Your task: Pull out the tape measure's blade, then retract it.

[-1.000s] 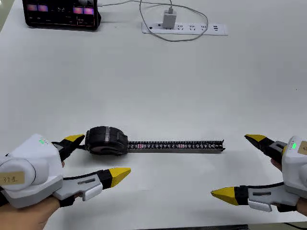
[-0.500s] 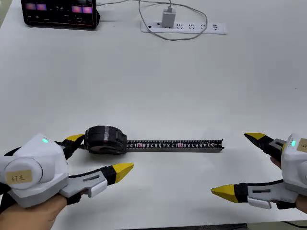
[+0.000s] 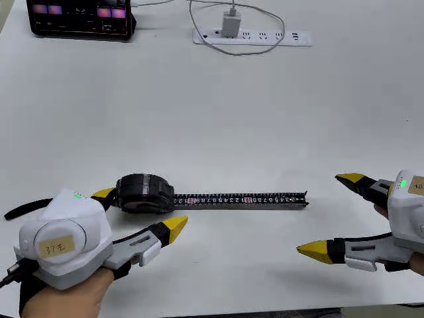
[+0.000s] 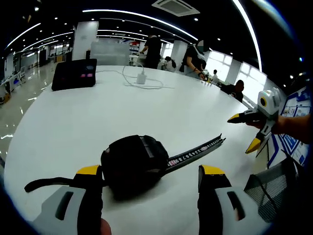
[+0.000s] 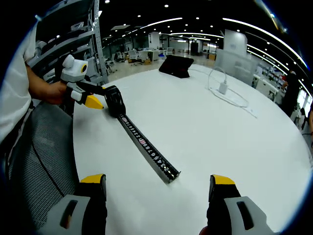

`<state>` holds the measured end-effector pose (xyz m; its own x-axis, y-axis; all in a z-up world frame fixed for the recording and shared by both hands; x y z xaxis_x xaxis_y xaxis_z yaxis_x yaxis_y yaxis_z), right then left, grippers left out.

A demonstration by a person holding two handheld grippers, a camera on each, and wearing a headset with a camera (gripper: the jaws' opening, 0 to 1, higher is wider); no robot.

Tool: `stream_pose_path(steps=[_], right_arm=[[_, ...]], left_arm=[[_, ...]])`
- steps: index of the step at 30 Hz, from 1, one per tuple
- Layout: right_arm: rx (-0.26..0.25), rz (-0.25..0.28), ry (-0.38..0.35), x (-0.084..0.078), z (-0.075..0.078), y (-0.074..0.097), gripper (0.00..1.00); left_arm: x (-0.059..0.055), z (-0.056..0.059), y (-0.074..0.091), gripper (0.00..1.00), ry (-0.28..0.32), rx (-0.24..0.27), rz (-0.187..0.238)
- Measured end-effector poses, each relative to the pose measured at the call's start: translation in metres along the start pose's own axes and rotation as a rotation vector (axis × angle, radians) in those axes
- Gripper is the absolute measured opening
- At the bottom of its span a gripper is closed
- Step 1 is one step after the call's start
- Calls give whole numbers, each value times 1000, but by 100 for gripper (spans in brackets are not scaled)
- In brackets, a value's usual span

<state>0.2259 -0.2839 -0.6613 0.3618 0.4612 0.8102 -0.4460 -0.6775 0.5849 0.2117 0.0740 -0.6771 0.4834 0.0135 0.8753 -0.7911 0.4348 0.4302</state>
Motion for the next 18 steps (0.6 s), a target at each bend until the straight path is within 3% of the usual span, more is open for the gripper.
stream_pose_path(steps=[4,18], right_arm=[[16,-18,22,-2,6,-3,80],[83,-77,85,0,21,-14,60]], left_arm=[[0,4,-2,78,0,28,1],[-1,1,-10,69,63,124,3]])
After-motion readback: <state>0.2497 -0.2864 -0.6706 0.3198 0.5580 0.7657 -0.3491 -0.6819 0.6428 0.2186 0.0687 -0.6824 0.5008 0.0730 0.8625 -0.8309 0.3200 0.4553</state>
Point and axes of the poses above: the centre of the closed fingertips' face, and the gripper's own axes: y roughly backward along the fingers, z roughly to its right, x roughly out of its top, the point moved 10 cm from there along y, roughly backward along the fingers, and after that the axes turned 10 degrees about z, right-handed, at the moved point
